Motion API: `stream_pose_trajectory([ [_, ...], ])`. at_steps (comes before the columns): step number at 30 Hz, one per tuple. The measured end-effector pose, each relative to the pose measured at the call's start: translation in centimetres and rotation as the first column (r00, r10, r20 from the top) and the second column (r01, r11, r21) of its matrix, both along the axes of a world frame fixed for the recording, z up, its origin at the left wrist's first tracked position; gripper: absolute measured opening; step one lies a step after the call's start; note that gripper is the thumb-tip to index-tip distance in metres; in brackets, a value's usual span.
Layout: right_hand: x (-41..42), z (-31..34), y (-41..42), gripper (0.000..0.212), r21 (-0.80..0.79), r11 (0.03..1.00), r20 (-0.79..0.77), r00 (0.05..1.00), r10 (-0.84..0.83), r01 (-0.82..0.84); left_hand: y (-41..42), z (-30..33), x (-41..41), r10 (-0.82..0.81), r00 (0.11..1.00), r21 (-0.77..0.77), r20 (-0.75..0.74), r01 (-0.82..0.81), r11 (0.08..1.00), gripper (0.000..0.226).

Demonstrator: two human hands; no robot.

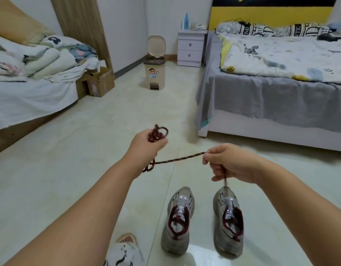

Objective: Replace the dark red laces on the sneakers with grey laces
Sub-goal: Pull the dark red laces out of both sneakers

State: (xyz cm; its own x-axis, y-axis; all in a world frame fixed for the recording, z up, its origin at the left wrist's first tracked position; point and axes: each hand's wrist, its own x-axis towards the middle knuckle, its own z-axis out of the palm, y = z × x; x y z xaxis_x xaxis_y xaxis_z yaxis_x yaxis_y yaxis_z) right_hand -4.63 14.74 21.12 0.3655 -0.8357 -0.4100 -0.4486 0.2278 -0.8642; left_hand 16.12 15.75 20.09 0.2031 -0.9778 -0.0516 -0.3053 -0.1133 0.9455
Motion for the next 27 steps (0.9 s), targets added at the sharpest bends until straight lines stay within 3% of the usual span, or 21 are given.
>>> stream_pose_trajectory([
  [4,0.2,0.6,0.1,0.028,-0.071,0.992,0.066,0.993,-0.099,0.104,0.4,-0.5,-2.5,-0.321,0.932,0.102,0.170,0.307,0.946,0.024],
  [8,0.9,1.0,0.2,0.030,-0.125,0.979,0.104,0.984,-0.146,0.158,0.2,-1.2,-4.6,-0.420,0.884,0.228,0.206,0.374,0.899,0.031],
  [10,0.7,1.0,0.1,0.030,-0.144,0.972,0.087,0.981,-0.176,0.187,0.0,-1.4,-5.2,-0.317,0.948,0.207,0.021,0.306,0.929,0.033],
  [12,0.5,0.8,0.1,0.029,-0.147,0.968,0.061,0.979,-0.195,0.202,-0.3,-1.1,-5.5,-0.163,0.920,0.193,-0.356,0.243,0.951,0.034],
  [14,0.5,0.4,0.3,0.029,-0.129,0.974,0.044,0.982,-0.182,0.186,-0.7,-0.7,-5.3,-0.007,0.731,0.208,-0.682,0.202,0.957,0.037],
  [16,0.8,0.0,0.6,0.028,-0.106,0.984,0.031,0.990,-0.140,0.142,-0.9,-0.3,-4.9,0.056,0.525,0.186,-0.849,0.197,0.963,0.040],
  [19,1.3,-0.7,1.0,0.027,-0.098,0.992,-0.032,0.996,-0.079,0.075,-0.9,0.4,-4.8,0.080,0.251,0.114,-0.965,0.124,0.986,0.037],
  [21,1.3,-0.9,1.2,0.025,-0.097,0.995,-0.095,0.995,-0.039,0.030,-1.0,0.5,-4.8,0.154,0.136,0.159,-0.979,0.028,0.987,0.036],
  [22,1.2,-0.8,1.3,0.024,-0.095,0.995,-0.120,0.993,-0.020,0.009,-1.0,0.4,-4.7,0.182,0.158,0.185,-0.971,0.001,0.983,0.036],
  [23,1.0,-0.7,1.3,0.023,-0.098,0.995,-0.143,0.990,-0.006,-0.008,-1.1,0.2,-4.7,0.186,0.263,0.188,-0.947,-0.019,0.982,0.034],
  [24,0.8,-0.6,1.3,0.022,-0.109,0.994,-0.165,0.986,-0.001,-0.017,-1.1,-0.1,-4.6,0.158,0.460,0.162,-0.873,-0.031,0.986,0.030],
  [26,0.4,-0.2,1.2,0.018,-0.154,0.988,-0.187,0.982,-0.034,0.005,-0.7,-0.6,-4.5,0.003,0.891,0.044,-0.454,0.019,0.999,0.020],
  [27,0.1,0.0,1.1,0.016,-0.184,0.982,-0.179,0.982,-0.065,0.031,-0.2,-0.6,-4.5,-0.102,0.977,0.008,-0.187,0.106,0.994,0.020],
])
